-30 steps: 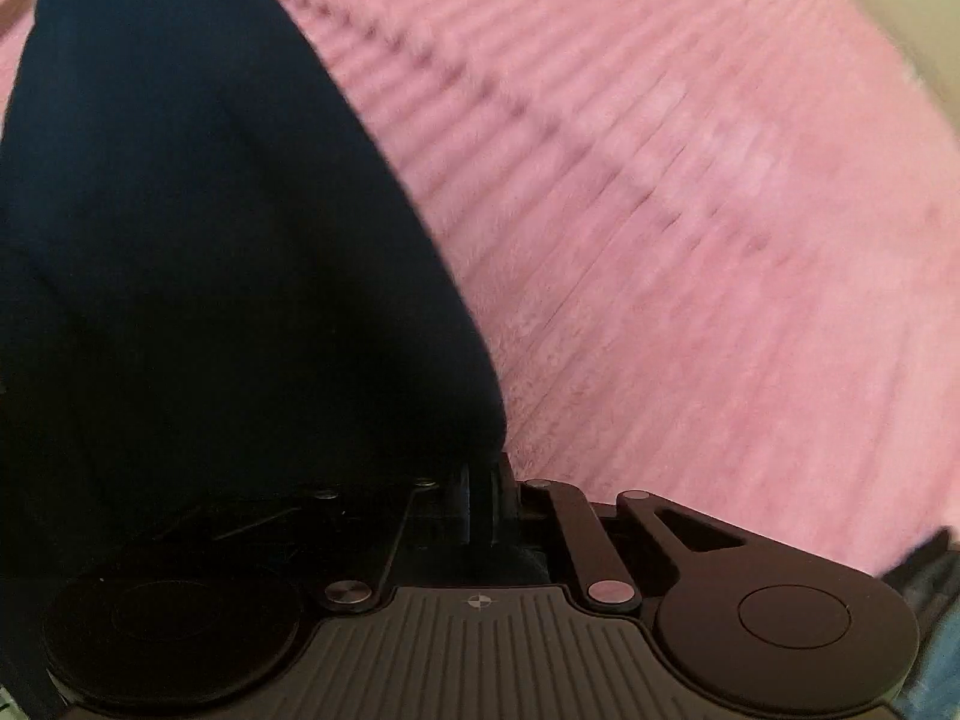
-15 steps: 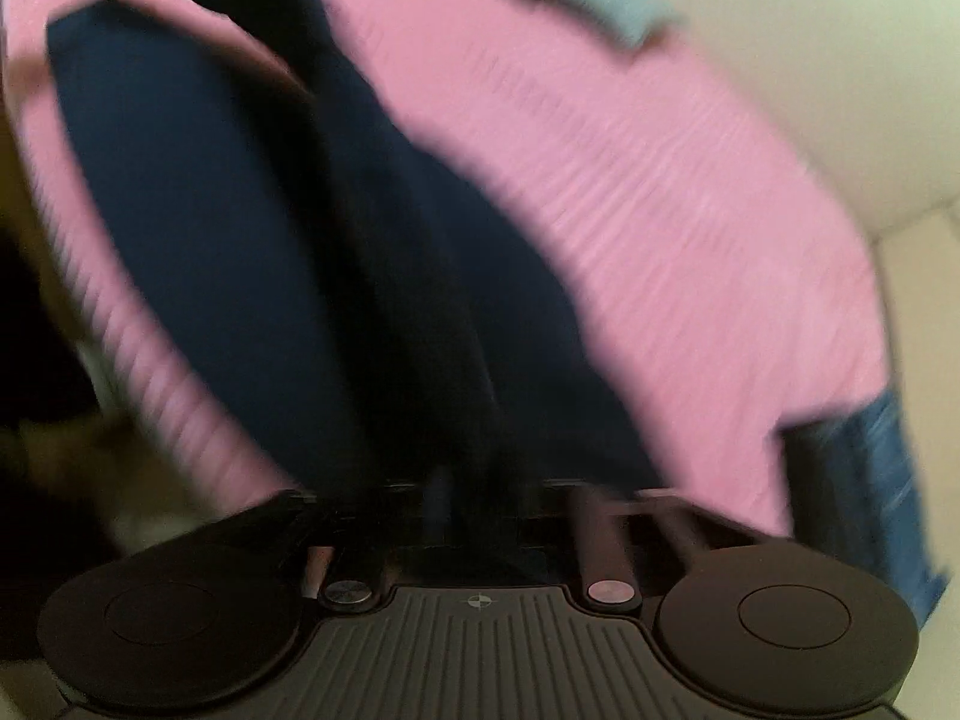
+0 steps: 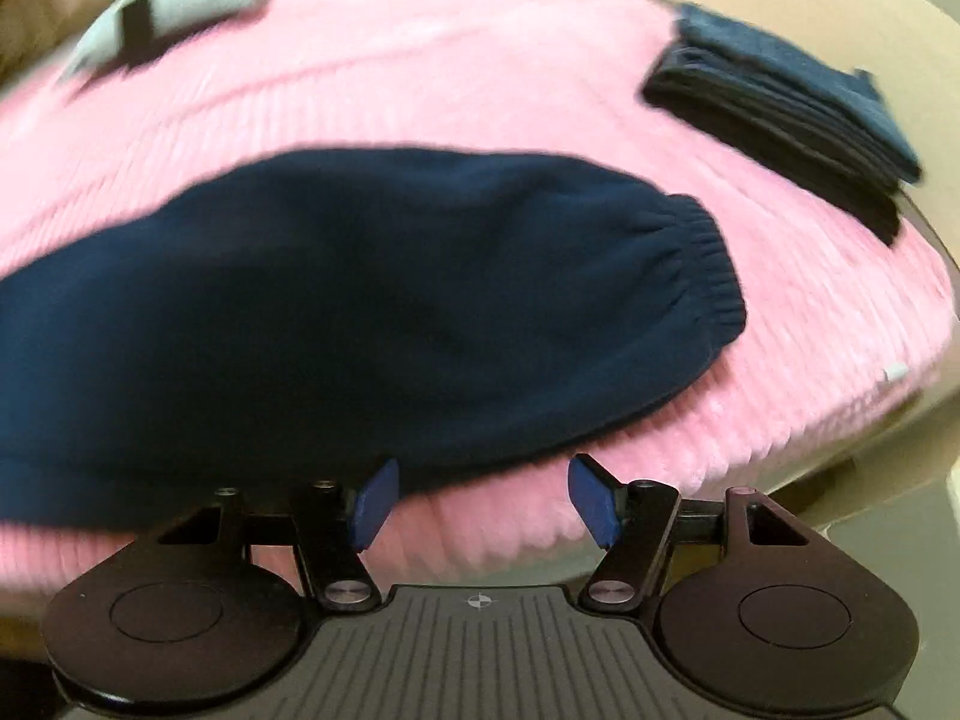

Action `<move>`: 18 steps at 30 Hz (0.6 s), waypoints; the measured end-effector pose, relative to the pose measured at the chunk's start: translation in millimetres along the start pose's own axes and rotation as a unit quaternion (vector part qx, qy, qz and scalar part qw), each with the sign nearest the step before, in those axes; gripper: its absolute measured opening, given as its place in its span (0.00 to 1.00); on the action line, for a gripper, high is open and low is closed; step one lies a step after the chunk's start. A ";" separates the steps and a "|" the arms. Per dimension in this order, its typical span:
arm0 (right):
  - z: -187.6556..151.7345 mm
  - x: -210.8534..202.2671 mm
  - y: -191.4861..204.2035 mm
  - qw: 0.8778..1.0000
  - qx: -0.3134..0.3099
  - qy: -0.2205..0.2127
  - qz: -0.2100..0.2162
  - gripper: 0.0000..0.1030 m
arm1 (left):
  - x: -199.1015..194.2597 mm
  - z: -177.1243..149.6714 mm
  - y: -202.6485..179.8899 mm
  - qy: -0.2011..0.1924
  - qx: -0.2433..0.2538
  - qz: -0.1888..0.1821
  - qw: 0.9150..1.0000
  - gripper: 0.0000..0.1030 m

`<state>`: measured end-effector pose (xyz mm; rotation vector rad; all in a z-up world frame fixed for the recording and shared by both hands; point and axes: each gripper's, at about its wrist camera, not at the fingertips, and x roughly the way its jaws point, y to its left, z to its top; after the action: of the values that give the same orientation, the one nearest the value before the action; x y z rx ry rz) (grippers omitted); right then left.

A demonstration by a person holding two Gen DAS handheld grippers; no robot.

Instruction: Fold clothes

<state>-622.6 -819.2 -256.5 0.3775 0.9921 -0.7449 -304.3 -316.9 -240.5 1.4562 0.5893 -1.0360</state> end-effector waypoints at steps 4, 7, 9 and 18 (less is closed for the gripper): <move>-6.4 3.8 20.9 0.997 -0.040 -0.071 -0.002 0.64 | 1.0 -8.4 -4.2 -0.025 -0.012 0.048 0.998 0.02; -15.8 11.6 32.5 0.988 -0.075 -0.133 0.002 0.64 | 7.4 -11.2 -21.3 -0.041 -0.019 0.079 0.996 0.02; -31.9 18.8 39.0 0.982 -0.080 -0.172 0.002 0.64 | 12.7 -14.4 -37.1 -0.052 -0.019 0.110 0.992 0.03; -59.0 18.3 77.7 0.946 -0.091 -0.305 0.057 0.64 | 15.3 -25.5 -76.7 -0.111 -0.078 0.204 0.970 0.05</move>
<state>-597.2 -736.7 -305.5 0.0287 0.4414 -0.6032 -355.0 -281.9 -295.1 1.2351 0.1921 -0.7918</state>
